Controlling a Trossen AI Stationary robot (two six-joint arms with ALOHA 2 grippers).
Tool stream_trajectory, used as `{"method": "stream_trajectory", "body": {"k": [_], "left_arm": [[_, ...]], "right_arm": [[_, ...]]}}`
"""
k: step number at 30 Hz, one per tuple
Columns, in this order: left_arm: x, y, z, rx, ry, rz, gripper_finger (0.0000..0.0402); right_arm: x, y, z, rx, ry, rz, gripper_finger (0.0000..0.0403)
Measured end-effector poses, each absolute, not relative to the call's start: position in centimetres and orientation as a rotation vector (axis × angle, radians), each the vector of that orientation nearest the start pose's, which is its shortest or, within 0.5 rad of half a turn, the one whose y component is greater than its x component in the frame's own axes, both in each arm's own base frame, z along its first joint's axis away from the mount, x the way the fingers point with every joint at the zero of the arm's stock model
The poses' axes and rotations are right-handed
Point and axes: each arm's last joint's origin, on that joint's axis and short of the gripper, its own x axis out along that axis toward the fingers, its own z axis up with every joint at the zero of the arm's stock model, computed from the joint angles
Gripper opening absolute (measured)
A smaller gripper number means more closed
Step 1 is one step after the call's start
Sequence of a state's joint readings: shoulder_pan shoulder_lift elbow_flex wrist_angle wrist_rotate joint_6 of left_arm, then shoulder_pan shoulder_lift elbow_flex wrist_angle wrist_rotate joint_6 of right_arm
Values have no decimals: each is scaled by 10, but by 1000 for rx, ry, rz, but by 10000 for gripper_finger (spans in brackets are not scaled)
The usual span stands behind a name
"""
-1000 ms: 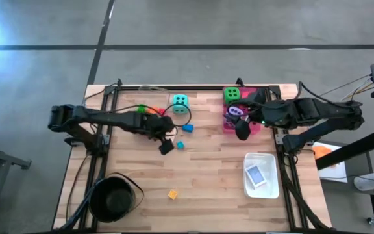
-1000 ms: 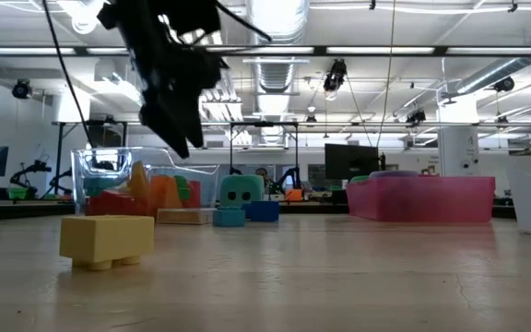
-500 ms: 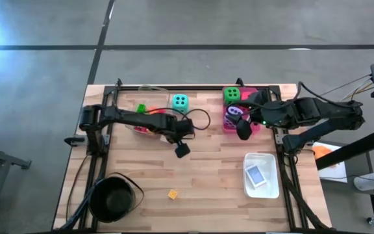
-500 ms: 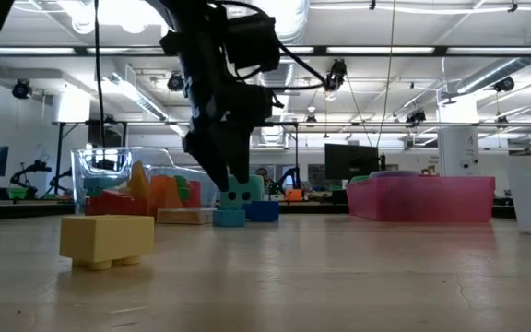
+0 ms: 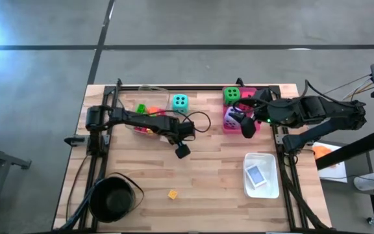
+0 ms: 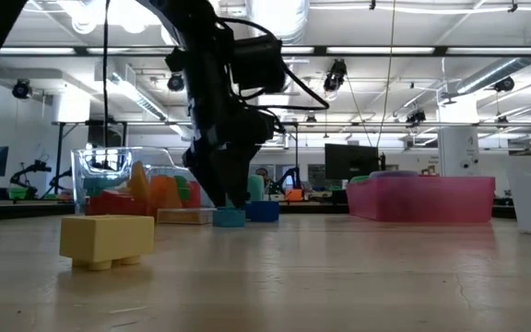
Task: Pick & Place Toys
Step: Put the light blue game piece into the transparent bin
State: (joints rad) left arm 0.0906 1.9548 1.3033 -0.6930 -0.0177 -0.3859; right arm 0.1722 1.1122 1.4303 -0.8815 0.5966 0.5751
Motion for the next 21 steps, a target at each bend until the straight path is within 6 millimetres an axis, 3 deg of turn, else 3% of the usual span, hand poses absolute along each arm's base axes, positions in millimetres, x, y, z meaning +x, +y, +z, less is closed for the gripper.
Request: {"method": "stream_trajectory", "body": {"k": [6, 12, 21], "left_arm": [[373, 35, 137, -373, 1346, 363, 348], [373, 35, 135, -375, 1352, 366, 338], [373, 35, 135, -397, 1359, 344, 213]], "right_arm": [[195, 17, 425, 339, 388, -547, 340], [195, 17, 425, 338, 384, -552, 340], [195, 17, 425, 339, 383, -553, 340]]}}
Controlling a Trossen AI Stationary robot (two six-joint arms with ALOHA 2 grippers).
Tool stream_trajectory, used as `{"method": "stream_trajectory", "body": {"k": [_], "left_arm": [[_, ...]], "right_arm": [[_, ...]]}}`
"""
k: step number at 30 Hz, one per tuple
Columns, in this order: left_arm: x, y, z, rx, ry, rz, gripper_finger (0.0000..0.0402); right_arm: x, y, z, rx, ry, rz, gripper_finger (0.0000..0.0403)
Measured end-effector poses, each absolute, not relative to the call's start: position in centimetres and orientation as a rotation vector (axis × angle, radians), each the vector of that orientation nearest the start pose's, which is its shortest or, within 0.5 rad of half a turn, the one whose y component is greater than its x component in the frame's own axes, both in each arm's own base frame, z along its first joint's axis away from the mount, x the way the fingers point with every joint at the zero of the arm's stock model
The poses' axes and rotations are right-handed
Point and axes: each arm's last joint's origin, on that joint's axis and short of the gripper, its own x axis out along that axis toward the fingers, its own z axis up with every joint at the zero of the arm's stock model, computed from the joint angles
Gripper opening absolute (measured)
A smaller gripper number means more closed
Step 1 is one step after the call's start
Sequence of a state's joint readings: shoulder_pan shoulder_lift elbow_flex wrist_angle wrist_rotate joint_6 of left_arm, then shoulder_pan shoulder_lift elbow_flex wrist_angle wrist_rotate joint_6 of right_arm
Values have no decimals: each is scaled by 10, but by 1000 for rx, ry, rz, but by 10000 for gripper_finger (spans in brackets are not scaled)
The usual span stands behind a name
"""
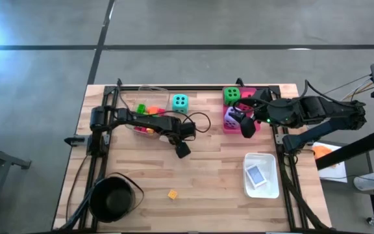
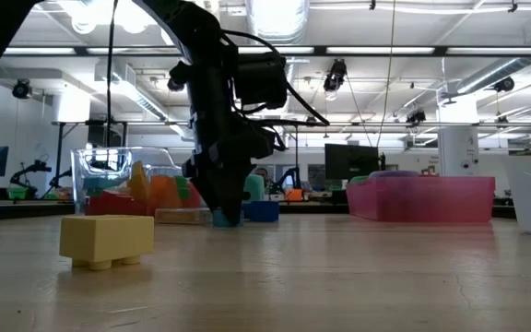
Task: Pick & Place Toys
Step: Put the light blue game piece into the transparent bin
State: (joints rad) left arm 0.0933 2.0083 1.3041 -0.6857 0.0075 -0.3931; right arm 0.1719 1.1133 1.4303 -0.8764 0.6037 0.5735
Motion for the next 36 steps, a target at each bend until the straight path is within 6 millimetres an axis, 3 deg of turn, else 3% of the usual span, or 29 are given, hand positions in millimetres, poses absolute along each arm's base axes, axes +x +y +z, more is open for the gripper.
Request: {"method": "stream_trajectory", "body": {"k": [5, 15, 20, 23, 29, 36], "left_arm": [[373, 34, 135, -445, 1363, 349, 140], [374, 34, 141, -510, 1357, 363, 136], [380, 35, 154, -512, 1341, 357, 136], [384, 36, 169, -505, 1333, 349, 136], [385, 40, 219, -468, 1222, 308, 136], [357, 57, 261, -419, 1122, 394, 136]], "right_arm": [[195, 17, 425, 338, 383, -554, 340], [195, 17, 425, 334, 383, -553, 340], [195, 17, 425, 334, 383, -553, 340], [195, 17, 425, 335, 383, -553, 340], [195, 17, 425, 335, 381, -553, 340], [195, 17, 425, 333, 382, -551, 340]]}}
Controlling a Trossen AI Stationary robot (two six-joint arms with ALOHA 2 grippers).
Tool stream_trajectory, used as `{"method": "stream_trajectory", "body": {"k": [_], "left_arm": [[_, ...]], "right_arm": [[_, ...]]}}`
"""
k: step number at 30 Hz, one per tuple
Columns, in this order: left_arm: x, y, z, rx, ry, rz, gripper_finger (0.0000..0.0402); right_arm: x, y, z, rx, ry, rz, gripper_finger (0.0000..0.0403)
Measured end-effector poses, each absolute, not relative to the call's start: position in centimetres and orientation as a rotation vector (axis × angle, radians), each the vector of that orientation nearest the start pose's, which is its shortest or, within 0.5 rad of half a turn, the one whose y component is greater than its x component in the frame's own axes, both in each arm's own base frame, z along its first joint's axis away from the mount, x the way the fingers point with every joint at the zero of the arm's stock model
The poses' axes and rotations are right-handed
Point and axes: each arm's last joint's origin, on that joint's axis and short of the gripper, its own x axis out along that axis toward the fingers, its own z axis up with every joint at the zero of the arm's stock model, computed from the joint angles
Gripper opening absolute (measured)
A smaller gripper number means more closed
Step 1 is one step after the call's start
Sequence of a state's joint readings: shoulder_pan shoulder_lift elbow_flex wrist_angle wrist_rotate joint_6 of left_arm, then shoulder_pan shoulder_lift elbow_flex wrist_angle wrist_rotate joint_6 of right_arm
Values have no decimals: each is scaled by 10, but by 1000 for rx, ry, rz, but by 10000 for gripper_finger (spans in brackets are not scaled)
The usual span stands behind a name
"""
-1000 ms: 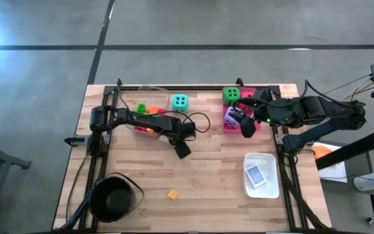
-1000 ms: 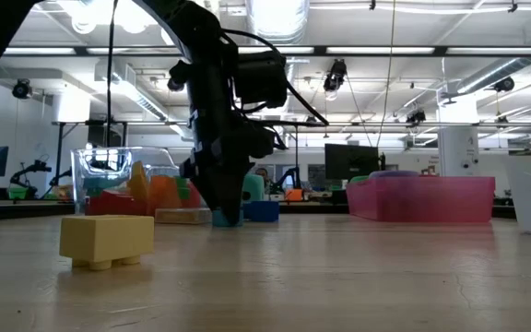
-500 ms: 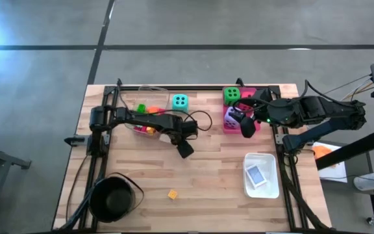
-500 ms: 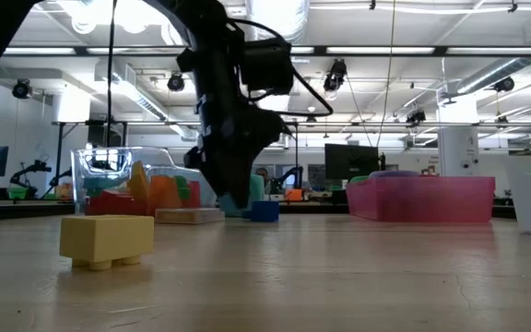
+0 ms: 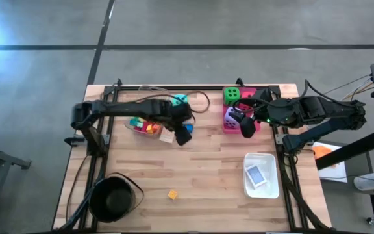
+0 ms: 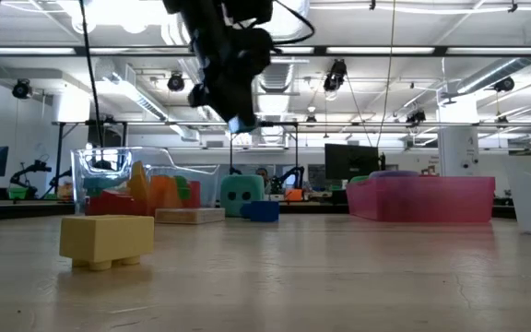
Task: Pick & Place Toys
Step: Put the light blue game piece into the transparent bin
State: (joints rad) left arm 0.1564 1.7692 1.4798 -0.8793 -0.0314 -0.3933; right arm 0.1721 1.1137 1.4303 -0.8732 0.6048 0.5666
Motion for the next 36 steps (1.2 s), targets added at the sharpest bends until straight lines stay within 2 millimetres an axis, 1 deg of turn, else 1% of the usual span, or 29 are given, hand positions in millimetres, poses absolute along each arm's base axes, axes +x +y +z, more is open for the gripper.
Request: {"method": "stream_trajectory", "body": {"k": [5, 9, 14, 18, 21, 24, 29, 36], "left_arm": [[327, 75, 278, -434, 1108, 494, 136], [300, 90, 281, -453, 1090, 615, 136], [264, 108, 271, -583, 1073, 759, 136], [234, 118, 254, -735, 1063, 909, 136], [217, 121, 241, -840, 1053, 1012, 136], [208, 121, 229, -871, 1082, 1052, 136], [201, 117, 213, -872, 1139, 1066, 136], [202, 118, 208, -868, 1138, 1062, 136]], "right_arm": [[195, 17, 425, 330, 384, -551, 340], [195, 17, 425, 330, 385, -551, 340], [195, 17, 425, 329, 385, -551, 340], [195, 17, 425, 331, 385, -551, 340], [195, 17, 425, 332, 385, -552, 340], [195, 17, 425, 334, 384, -552, 340], [195, 17, 425, 335, 383, -552, 340], [196, 17, 427, 343, 366, -548, 340]]}}
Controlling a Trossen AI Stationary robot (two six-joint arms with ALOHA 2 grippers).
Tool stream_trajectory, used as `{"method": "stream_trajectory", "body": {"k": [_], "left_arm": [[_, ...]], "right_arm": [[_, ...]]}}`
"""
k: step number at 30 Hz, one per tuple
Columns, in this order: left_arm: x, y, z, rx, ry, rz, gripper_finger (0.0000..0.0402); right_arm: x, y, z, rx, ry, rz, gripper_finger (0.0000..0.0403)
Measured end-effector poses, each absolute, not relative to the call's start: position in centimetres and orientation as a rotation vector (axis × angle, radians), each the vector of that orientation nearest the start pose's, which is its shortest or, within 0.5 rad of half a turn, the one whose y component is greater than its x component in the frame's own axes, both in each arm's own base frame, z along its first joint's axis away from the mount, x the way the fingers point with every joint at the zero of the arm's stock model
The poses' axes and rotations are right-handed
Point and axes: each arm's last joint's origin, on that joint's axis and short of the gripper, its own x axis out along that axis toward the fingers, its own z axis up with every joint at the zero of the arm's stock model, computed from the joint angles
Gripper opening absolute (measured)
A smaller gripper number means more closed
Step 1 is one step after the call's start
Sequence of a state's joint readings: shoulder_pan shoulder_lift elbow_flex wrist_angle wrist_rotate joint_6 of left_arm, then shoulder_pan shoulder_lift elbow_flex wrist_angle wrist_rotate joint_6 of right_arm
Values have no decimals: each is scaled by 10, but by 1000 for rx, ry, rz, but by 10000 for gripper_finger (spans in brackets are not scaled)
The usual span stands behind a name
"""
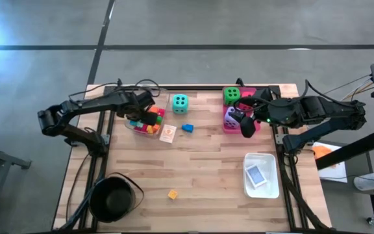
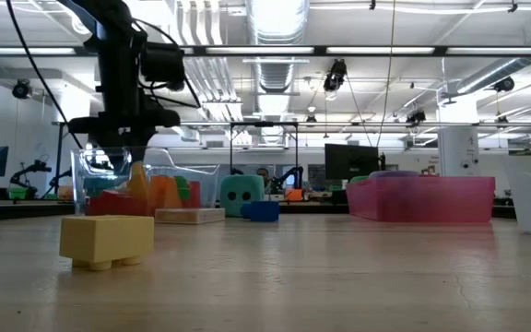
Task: Pick & Place Toys
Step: Put the light blue game piece into the transparent bin
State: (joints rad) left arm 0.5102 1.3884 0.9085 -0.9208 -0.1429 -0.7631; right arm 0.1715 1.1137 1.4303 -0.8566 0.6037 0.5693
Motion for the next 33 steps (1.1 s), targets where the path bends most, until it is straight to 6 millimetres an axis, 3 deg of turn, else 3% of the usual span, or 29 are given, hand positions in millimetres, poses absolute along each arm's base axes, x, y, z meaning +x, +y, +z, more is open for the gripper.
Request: {"method": "stream_trajectory", "body": {"k": [12, 30, 33], "left_arm": [[213, 117, 192, -872, 1213, 1029, 136], [214, 117, 191, -878, 1214, 1022, 137], [214, 117, 191, -877, 1215, 1021, 170]], "right_arm": [[196, 18, 427, 352, 362, -542, 340], [196, 18, 427, 352, 363, -543, 340], [196, 18, 427, 350, 365, -543, 340]]}}
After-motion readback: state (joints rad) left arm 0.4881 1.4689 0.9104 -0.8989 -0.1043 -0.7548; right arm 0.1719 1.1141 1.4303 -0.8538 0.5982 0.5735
